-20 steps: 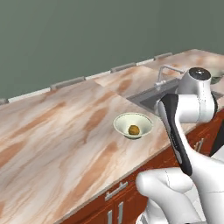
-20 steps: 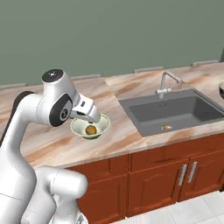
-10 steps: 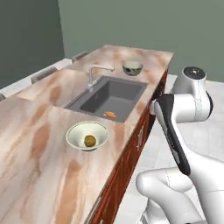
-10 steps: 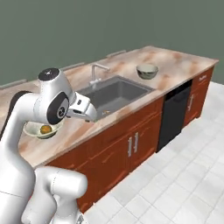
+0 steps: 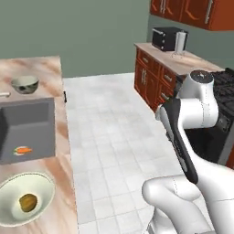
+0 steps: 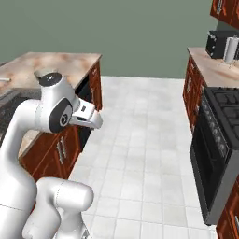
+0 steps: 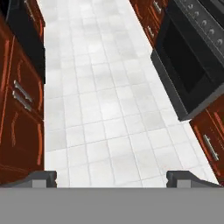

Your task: Pick the squashs from the cabinet and place them in one bowl. Pick the carrot from the sink and place it in the other bowl.

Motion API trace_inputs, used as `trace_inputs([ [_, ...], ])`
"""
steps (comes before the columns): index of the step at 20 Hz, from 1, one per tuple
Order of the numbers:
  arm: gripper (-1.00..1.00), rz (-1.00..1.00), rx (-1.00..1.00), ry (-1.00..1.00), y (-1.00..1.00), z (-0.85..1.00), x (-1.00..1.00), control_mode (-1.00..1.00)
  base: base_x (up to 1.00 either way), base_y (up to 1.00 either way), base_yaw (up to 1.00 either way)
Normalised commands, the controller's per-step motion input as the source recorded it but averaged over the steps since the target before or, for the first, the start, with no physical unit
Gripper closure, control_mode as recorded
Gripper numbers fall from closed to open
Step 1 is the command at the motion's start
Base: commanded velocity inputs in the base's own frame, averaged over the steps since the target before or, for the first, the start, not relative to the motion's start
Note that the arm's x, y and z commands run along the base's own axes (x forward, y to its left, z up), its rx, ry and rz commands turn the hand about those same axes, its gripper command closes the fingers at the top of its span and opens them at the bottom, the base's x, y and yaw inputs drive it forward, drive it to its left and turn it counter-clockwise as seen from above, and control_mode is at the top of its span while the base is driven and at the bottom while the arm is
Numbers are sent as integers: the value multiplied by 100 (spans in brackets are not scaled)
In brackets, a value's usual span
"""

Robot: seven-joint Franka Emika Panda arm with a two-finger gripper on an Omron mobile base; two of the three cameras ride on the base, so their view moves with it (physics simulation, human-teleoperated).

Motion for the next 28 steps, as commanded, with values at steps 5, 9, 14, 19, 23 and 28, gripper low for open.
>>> trace_inputs([
  [5, -100, 0, 0, 0, 0, 0, 0, 100, 0, 4, -99],
  [9, -100, 0, 0, 0, 0, 0, 0, 100, 0, 4, -99],
  [14, -100, 0, 0, 0, 0, 0, 0, 100, 0, 4, -99],
  [19, -100, 0, 0, 0, 0, 0, 0, 100, 0, 4, -99],
  [23, -100, 0, 0, 0, 0, 0, 0, 100, 0, 4, -100],
  [28, -100, 0, 0, 0, 0, 0, 0, 100, 33, 3, -48],
])
